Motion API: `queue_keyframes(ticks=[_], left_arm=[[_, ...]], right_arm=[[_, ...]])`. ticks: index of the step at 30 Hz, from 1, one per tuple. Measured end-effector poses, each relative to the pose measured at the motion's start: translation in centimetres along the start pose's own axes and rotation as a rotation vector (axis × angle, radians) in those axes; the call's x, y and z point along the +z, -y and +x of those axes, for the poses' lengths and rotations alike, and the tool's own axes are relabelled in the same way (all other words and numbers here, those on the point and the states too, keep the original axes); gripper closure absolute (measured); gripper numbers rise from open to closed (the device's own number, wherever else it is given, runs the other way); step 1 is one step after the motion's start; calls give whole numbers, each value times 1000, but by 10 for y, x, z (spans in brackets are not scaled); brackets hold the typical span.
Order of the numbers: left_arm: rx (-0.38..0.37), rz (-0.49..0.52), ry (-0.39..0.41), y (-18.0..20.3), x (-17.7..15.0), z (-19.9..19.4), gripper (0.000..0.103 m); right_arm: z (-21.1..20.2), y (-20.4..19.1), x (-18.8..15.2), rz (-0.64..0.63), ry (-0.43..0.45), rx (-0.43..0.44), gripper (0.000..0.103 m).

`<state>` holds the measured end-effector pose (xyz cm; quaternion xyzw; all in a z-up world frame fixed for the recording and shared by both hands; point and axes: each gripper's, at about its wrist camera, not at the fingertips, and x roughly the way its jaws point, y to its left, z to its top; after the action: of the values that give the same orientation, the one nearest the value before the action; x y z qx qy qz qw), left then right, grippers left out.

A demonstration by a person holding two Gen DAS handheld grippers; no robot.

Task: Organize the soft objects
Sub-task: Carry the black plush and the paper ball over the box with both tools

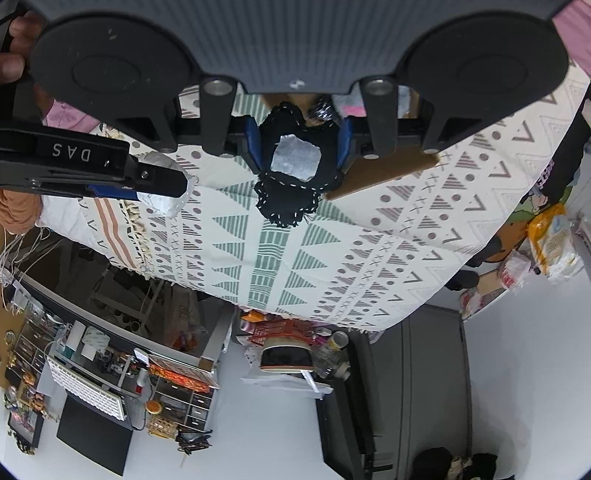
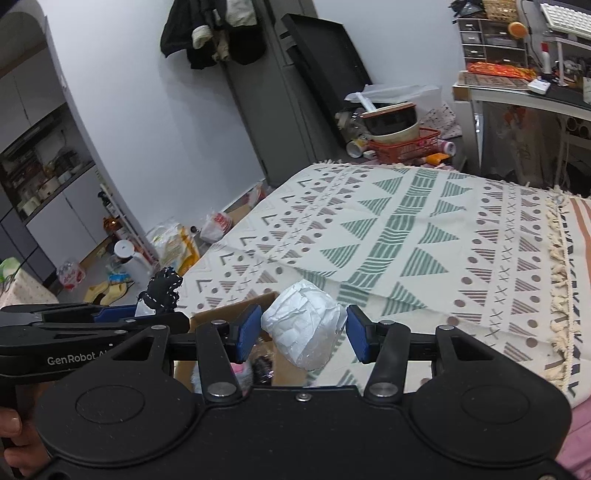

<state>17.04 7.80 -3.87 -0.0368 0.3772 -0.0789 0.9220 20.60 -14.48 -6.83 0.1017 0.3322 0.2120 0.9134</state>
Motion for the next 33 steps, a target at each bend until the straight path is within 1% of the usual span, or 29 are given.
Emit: queue_keyframes(ticks=[8, 16, 22, 33], left_arm=[[3, -45, 1, -31, -19, -5, 63], [0, -91, -12, -56, -36, 1, 63], [-5, -119, -30, -67, -49, 10, 63], [9, -155, -71, -80, -71, 23, 63]], right_arm=[[12, -31, -14, -28, -39, 19, 53], [32, -47, -29, -30, -92, 22, 53], [48, -58, -38, -44, -122, 30, 53], [77, -68, -54, -77, -161, 9, 53]])
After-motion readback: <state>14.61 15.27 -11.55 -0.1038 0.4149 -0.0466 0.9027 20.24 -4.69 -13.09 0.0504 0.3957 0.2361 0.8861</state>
